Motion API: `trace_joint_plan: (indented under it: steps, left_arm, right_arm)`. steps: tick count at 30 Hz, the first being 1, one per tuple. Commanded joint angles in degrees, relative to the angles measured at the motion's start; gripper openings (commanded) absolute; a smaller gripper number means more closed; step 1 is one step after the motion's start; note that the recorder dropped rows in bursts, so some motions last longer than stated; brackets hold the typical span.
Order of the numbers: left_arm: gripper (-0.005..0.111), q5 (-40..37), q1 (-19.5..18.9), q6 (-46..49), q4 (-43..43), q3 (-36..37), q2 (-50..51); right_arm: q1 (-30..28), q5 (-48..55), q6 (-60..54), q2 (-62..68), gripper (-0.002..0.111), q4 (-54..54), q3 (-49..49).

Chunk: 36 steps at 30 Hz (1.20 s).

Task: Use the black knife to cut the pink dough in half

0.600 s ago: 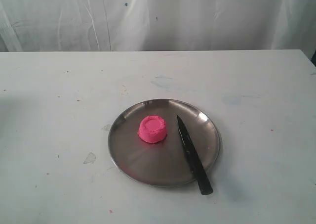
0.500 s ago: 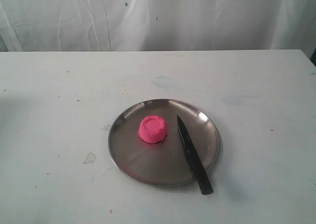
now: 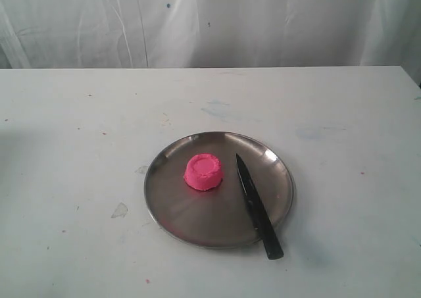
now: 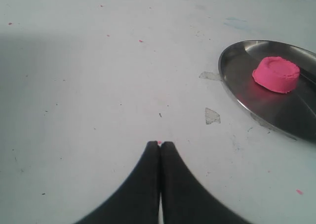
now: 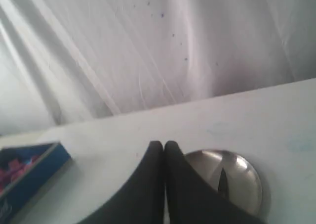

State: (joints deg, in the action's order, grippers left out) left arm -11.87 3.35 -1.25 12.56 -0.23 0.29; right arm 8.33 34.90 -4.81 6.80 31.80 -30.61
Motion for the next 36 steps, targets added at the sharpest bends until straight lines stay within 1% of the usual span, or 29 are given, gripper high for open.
trace_joint_plan:
  steps: [1,6,9,11,13,14,16,18,19,25,32,36]
  left_arm:
    - [0.0,-0.17,0.03,0.01,0.39,0.23,-0.29]
    - [0.0,-0.17,0.03,0.01,0.39,0.23,-0.29]
    - [0.0,-0.17,0.03,0.01,0.39,0.23,-0.29]
    - [0.0,-0.17,0.03,0.01,0.39,0.23,-0.29]
    - [0.0,-0.17,0.03,0.01,0.39,0.23,-0.29]
    - [0.0,-0.17,0.03,0.01,0.39,0.23,-0.29]
    - [0.0,-0.17,0.03,0.01,0.39,0.23,-0.29]
    - [0.0,-0.17,0.03,0.01,0.39,0.23,-0.29]
    - [0.0,-0.17,0.03,0.01,0.39,0.23,-0.29]
    - [0.0,-0.17,0.03,0.01,0.39,0.23,-0.29]
    - [0.0,-0.17,0.03,0.01,0.39,0.23,-0.29]
    - [0.0,-0.17,0.03,0.01,0.39,0.23,-0.29]
  right_arm:
    - [0.28,11.83,-9.22,9.8,0.0,-0.24,-10.99]
    - [3.19,15.44,-16.46,20.88,0.0,-2.85,-18.58]
    - [4.51,16.69,-16.45,28.36,0.0,-5.55,-20.62]
    - [4.58,15.81,-17.05,33.97,0.002,-4.97,-20.88]
    - [4.58,15.39,-21.2,39.83,0.01,-1.57,-20.88]
    - [4.58,15.22,-22.74,42.45,0.016,0.17,-20.88]
    - [4.14,15.66,-27.0,49.18,0.029,6.61,-20.88]
    - [2.73,16.49,-31.46,55.6,0.038,12.47,-20.88]
    - [2.12,16.63,-32.78,57.98,0.04,14.56,-20.88]
    - [-3.13,18.06,-43.89,74.32,0.041,25.41,-20.77]
    - [-3.68,17.35,-49.58,88.9,0.041,26.51,-20.77]
    - [-3.35,15.97,-51.07,93.61,0.05,26.51,-20.77]
